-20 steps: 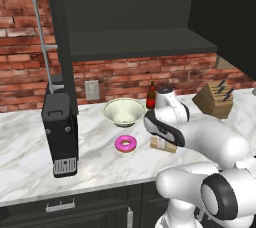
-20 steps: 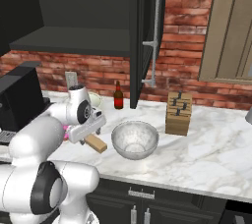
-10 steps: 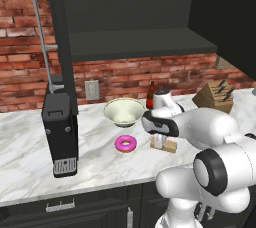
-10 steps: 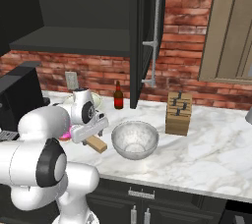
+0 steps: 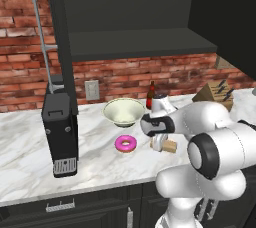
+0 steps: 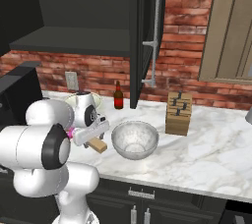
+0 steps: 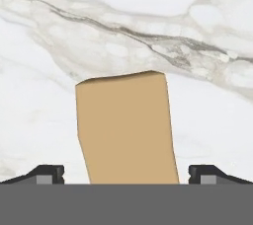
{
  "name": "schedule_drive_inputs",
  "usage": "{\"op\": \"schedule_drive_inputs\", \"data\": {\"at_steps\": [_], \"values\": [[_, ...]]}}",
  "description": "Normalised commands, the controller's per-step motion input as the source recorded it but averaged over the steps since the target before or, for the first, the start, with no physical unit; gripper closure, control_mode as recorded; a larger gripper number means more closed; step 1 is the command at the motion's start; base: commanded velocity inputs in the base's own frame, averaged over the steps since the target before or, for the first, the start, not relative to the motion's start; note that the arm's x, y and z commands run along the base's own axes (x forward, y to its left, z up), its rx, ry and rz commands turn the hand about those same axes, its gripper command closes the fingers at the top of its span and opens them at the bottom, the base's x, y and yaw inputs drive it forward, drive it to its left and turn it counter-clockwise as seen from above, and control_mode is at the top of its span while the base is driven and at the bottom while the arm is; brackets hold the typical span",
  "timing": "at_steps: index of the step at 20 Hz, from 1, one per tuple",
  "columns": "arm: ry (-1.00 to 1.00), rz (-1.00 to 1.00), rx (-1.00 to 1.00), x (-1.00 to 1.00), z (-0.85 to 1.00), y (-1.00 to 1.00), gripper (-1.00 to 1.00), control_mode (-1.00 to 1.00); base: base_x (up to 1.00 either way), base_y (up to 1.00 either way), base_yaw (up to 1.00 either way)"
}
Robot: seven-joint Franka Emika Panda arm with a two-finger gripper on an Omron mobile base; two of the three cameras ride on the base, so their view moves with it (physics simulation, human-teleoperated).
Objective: Pick both bowls and place them on the counter. Then place the cream cheese stick in one bowl and place the donut in the other bowl.
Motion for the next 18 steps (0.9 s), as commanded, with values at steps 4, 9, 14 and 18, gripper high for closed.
{"op": "schedule_drive_inputs", "data": {"at_steps": [4,9,14,18], "values": [[0.00,0.00,0.02,0.00,-0.19,0.00,-1.00,-1.00,0.00,0.00,0.00],[0.00,0.00,0.02,0.00,-0.23,0.00,1.00,-1.00,0.00,0.00,0.00],[0.00,0.00,0.00,-0.03,-0.08,0.04,1.00,-1.00,0.00,0.00,0.00],[0.00,-0.01,0.01,-0.31,0.27,0.00,1.00,-1.00,0.00,0.00,0.00]]}}
